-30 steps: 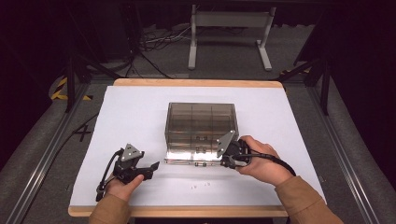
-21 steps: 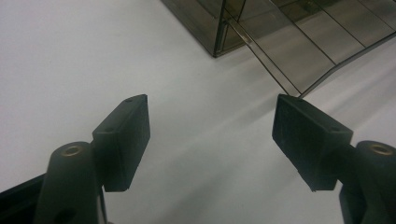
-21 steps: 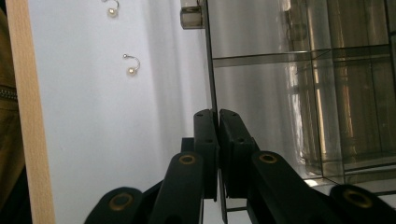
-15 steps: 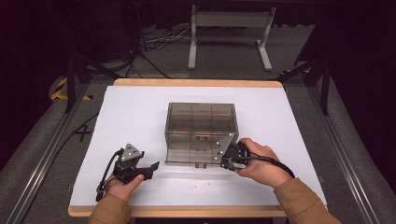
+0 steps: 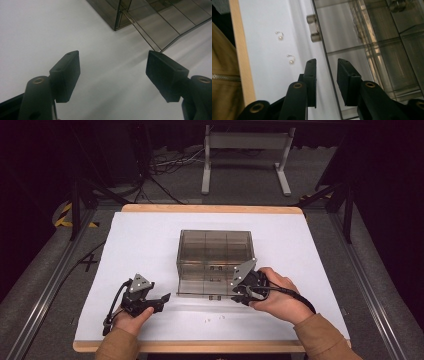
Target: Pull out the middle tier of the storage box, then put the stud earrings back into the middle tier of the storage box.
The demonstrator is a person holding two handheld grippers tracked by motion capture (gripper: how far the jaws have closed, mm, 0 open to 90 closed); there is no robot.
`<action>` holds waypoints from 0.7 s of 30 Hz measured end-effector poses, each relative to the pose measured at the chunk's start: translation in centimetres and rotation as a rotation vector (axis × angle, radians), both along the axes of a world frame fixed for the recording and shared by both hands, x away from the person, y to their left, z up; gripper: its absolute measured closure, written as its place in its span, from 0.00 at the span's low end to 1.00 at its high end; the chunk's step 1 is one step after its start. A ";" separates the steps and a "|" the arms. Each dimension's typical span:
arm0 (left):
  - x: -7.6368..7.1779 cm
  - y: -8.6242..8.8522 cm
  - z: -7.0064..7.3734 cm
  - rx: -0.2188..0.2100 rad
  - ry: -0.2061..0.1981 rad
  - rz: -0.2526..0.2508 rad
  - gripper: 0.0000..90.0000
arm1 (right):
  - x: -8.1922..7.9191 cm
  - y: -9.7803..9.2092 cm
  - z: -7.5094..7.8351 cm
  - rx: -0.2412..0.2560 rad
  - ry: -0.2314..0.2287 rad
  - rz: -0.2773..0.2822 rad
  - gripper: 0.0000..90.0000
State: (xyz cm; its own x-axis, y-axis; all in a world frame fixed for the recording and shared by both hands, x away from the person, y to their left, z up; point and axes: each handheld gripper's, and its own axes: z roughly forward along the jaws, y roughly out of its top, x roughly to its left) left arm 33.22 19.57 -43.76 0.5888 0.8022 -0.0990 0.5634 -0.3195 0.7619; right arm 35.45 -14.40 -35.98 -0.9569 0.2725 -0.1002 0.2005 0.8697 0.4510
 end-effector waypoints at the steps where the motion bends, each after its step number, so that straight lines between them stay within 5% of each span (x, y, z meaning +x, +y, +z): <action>1: 0.0 0.0 0.0 -0.002 0.000 0.001 0.31 | -0.1 0.1 0.1 0.013 0.013 -0.014 0.76; 7: -0.1 0.0 0.0 -0.001 0.000 0.002 0.31 | -0.7 0.5 0.6 0.063 0.041 -0.051 0.76; 21: 0.0 -0.1 0.0 -0.003 -0.003 0.001 0.31 | -1.6 1.4 1.2 0.112 0.062 -0.040 0.76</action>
State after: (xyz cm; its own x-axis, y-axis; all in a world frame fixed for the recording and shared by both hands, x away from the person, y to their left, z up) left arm 33.17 19.50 -43.77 0.5886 0.8023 -0.0996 0.5615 -0.3170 0.7644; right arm 33.86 -12.99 -34.77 -0.9485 0.3167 -0.0078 0.2645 0.8052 0.5308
